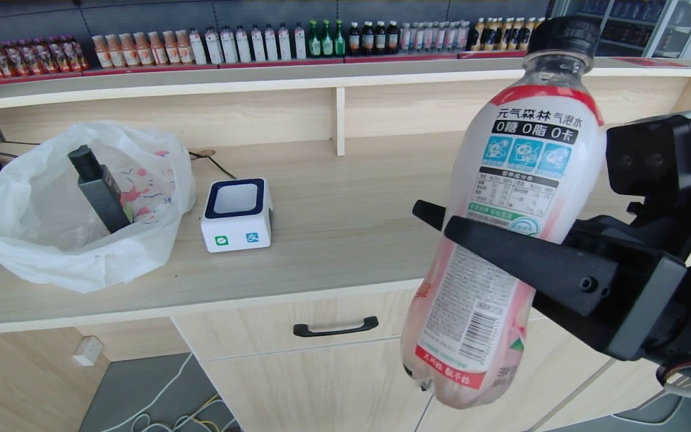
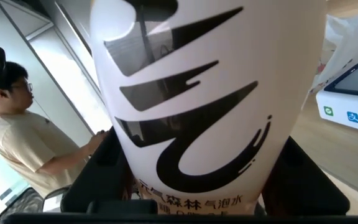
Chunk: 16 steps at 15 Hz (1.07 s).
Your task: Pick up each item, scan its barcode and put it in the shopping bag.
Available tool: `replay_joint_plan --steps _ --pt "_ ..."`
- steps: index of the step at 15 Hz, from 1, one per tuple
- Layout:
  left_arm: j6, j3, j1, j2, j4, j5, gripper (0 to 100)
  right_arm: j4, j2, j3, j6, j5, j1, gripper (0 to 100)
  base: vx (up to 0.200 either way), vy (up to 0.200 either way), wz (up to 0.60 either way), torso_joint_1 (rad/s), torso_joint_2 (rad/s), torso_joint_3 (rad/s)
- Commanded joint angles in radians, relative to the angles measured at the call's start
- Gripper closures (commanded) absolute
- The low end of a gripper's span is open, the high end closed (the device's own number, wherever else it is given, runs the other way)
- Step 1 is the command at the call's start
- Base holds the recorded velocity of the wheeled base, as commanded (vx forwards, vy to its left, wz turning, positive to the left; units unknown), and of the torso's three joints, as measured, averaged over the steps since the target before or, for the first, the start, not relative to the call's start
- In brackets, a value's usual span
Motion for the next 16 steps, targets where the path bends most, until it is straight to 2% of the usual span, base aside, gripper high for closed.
replay_joint_plan --steps 1,2,5,10,13,16 --pt "0.000 0.000 0.000 0.000 0.000 0.000 0 -0.001 0.003 0.018 -0.027 0.001 -0.012 100 0.000 0.000 0.00 0.000 0.00 0.000" --pt "0.000 0.000 0.000 0.000 0.000 0.000 0 -0.001 0.021 0.064 -0.124 0.001 -0.046 100 0.000 0.000 0.00 0.000 0.00 0.000" --pt "0.000 0.000 0.000 0.000 0.000 0.000 0 -0.001 0.043 0.137 -0.230 -0.032 -0.092 100 0.000 0.000 0.00 0.000 0.00 0.000" --pt "0.000 0.000 0.000 0.000 0.000 0.000 0 -0.001 0.106 0.142 -0.437 -0.383 -0.091 100 0.000 0.000 0.00 0.000 0.00 0.000" --pt "0.000 0.000 -0.002 0.000 0.000 0.000 0 -0.001 0.170 0.119 -0.513 -0.576 -0.083 100 0.000 0.000 0.00 0.000 0.00 0.000" --pt "0.003 0.000 -0.002 0.000 0.000 0.000 0 -0.001 0.236 -0.025 -0.608 -0.730 -0.089 100 0.000 0.000 0.00 0.000 0.00 0.000"
